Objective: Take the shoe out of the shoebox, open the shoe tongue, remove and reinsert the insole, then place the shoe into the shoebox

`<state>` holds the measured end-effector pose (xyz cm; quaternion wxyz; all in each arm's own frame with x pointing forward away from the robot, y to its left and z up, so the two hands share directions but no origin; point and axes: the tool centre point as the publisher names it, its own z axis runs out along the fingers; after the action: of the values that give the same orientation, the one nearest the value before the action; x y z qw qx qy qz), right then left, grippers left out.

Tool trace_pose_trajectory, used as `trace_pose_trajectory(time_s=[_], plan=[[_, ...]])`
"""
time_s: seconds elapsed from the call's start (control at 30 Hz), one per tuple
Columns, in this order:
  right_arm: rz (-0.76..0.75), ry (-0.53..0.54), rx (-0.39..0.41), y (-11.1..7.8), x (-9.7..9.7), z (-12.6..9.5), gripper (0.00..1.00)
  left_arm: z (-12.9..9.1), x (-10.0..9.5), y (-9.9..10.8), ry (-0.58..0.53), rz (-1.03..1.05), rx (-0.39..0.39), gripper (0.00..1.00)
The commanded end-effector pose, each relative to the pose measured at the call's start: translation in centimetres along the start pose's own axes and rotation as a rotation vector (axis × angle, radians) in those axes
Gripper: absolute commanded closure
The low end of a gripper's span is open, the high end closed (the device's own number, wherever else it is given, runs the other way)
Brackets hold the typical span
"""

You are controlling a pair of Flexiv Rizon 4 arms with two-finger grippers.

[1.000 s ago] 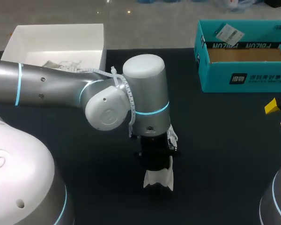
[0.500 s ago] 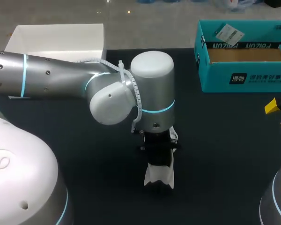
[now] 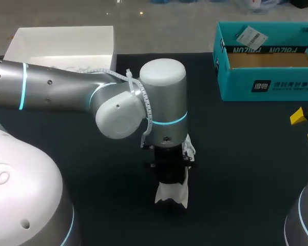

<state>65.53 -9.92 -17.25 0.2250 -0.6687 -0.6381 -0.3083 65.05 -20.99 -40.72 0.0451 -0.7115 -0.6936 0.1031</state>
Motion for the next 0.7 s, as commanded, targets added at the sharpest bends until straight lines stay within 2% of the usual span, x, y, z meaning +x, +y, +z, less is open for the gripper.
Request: trace_pose_trajectory(time_s=[0.03,0.2,0.37,0.7], plan=[[0.001,0.000,-0.003,-0.2,0.0,0.0,0.00,0.2,-0.3,0.3,-0.012,-0.005,-0.015,1.00],[0.001,0.000,-0.003,-0.2,0.0,0.0,0.00,-2.1,0.0,1.1,-0.019,-0.012,-0.091,1.00],[0.001,0.000,-0.003,-0.2,0.0,0.0,0.00,-3.9,0.0,1.4,-0.029,-0.006,-0.129,1.00],[0.001,0.000,-0.003,-0.2,0.0,0.0,0.00,-5.2,-0.8,3.0,-0.032,0.019,-0.165,1.00]])
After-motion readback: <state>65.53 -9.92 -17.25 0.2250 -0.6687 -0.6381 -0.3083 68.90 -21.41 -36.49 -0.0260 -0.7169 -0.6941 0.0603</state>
